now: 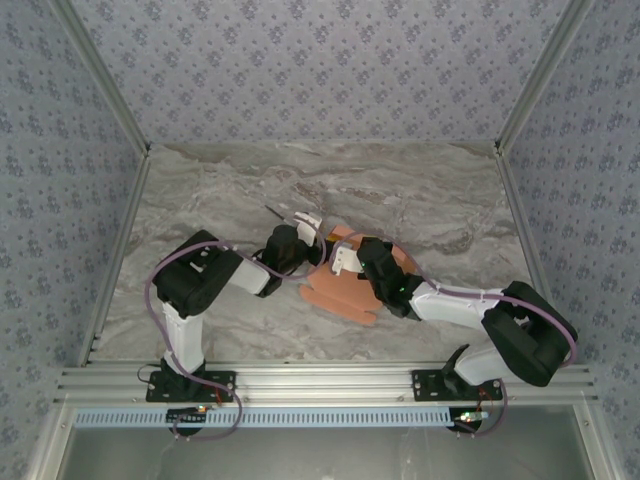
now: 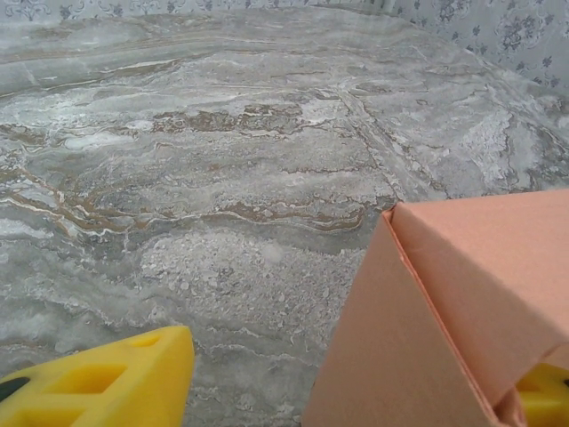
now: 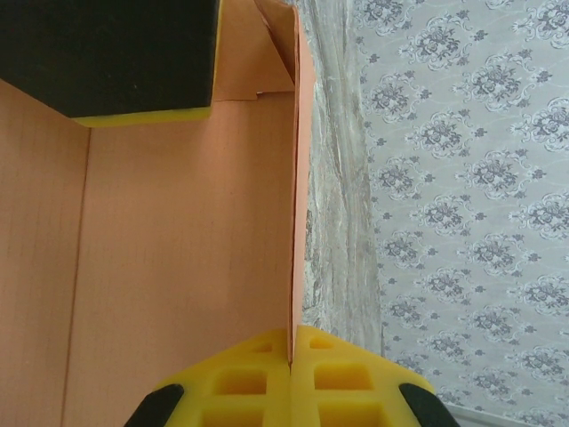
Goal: Fold the paper box
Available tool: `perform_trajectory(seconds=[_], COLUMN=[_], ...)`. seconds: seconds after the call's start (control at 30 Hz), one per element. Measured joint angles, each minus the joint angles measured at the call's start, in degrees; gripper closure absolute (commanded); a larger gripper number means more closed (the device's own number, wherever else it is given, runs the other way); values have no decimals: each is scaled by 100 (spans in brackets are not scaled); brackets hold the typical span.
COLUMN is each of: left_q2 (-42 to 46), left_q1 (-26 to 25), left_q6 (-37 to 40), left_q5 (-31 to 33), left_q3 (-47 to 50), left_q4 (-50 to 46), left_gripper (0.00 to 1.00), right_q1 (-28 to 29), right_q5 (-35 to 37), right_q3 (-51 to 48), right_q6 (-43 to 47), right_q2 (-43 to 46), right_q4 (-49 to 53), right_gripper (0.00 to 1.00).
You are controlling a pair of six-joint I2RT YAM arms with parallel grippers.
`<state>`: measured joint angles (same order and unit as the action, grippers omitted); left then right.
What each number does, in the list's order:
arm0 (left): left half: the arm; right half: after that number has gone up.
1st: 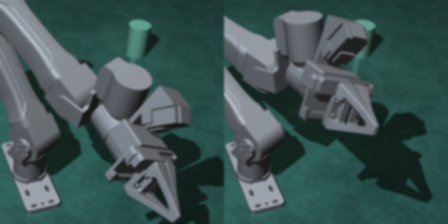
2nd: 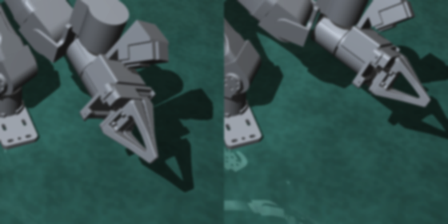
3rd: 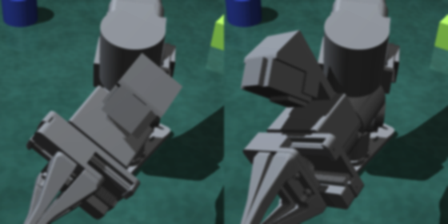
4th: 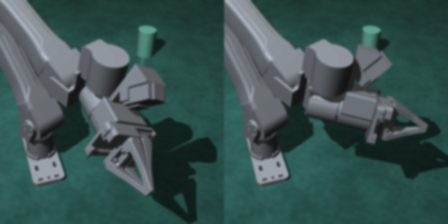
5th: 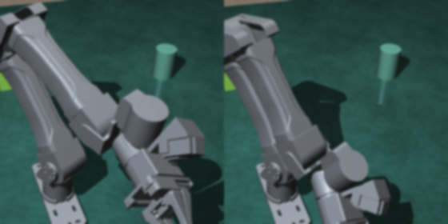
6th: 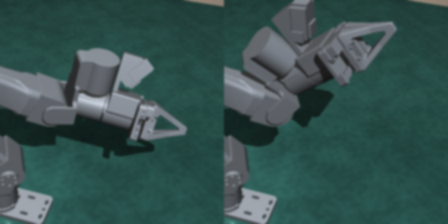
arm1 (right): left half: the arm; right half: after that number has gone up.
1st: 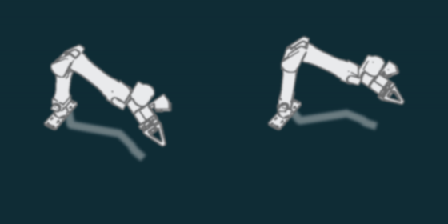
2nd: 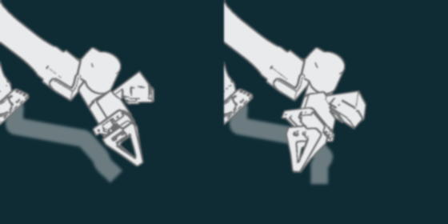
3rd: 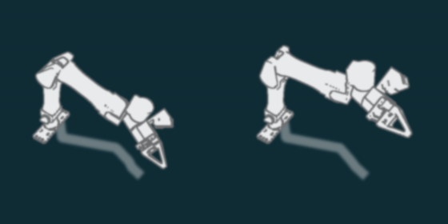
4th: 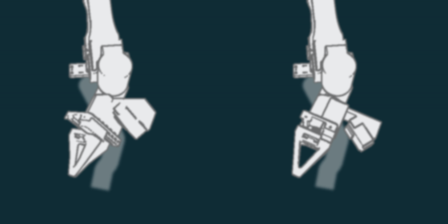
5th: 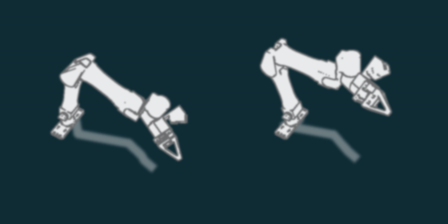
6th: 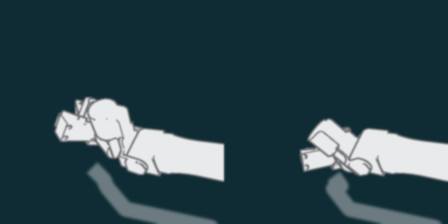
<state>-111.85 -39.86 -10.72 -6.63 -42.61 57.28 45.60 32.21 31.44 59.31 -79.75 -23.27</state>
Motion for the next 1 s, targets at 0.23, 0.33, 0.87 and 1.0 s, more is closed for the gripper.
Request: perform_trajectory(seconds=[0.23, 0.33, 0.87, 1.0], left_q2=[-2, 0, -2, -2], left_q1=[-39, -83, -627, -737], left_q6=[-55, -114, -380, -546], left_q5=[57, 179, 2050, 2430], left_q3=[0, 0, -98, -166], left_q4=[42, 46, 39, -85], left_gripper=[57, 61, 71, 74], right_q1=[2, 2, 2, 2], right_q5=[-2, -4, -50, -116], right_q3=[0, 0, 87, 92], right_q6=[0, -2, -92, -138], right_q2=[0, 0, -2, 0], right_q4=[0, -2, 35, 33], right_gripper=[100, 100, 100, 100])
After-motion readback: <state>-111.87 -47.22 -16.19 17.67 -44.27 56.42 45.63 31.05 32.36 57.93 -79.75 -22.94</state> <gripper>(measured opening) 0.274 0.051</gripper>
